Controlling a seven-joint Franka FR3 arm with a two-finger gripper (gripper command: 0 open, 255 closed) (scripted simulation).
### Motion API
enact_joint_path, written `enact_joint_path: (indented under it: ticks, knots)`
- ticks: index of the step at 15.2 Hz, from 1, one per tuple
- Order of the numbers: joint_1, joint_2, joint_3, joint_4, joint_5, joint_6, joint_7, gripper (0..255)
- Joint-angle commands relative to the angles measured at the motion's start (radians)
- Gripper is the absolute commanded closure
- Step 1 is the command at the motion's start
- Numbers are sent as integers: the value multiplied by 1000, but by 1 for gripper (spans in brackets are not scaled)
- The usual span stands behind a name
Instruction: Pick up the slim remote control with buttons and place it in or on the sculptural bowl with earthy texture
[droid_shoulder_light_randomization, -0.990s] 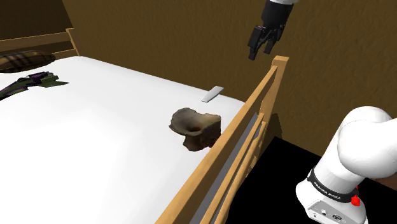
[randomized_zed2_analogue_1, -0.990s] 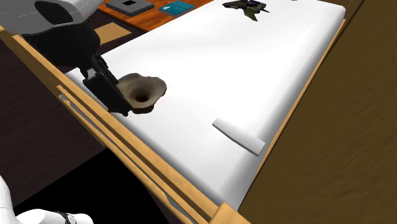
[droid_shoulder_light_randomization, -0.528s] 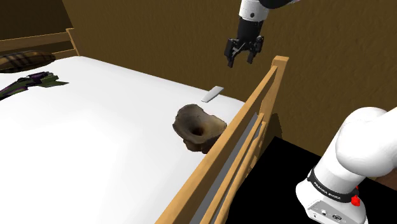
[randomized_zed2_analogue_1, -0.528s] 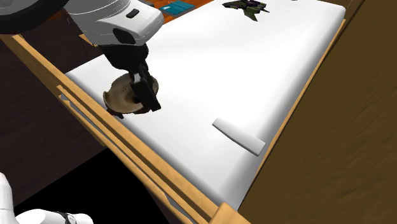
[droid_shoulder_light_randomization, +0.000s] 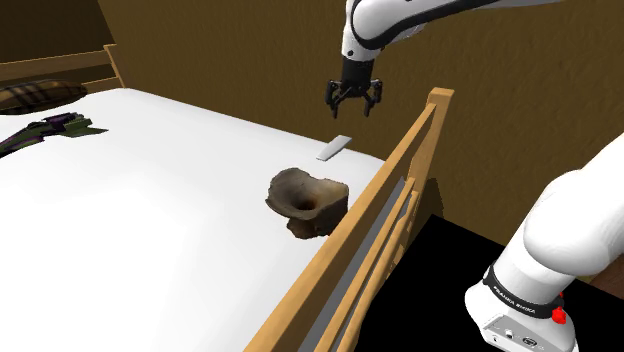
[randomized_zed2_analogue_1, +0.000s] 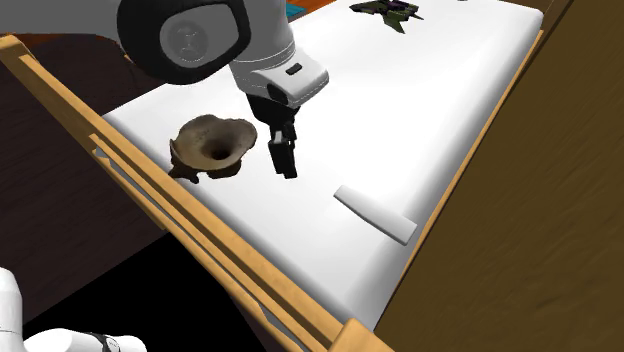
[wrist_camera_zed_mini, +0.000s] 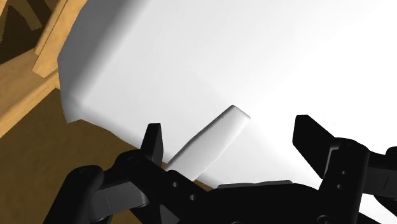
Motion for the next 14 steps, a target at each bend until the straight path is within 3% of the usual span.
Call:
enact_joint_path:
  ticks: [1,14]
  knots:
    - [-15,73,-1,33,-2,27,66,0]
    - [-74,540,-59,353,22,103,430,0]
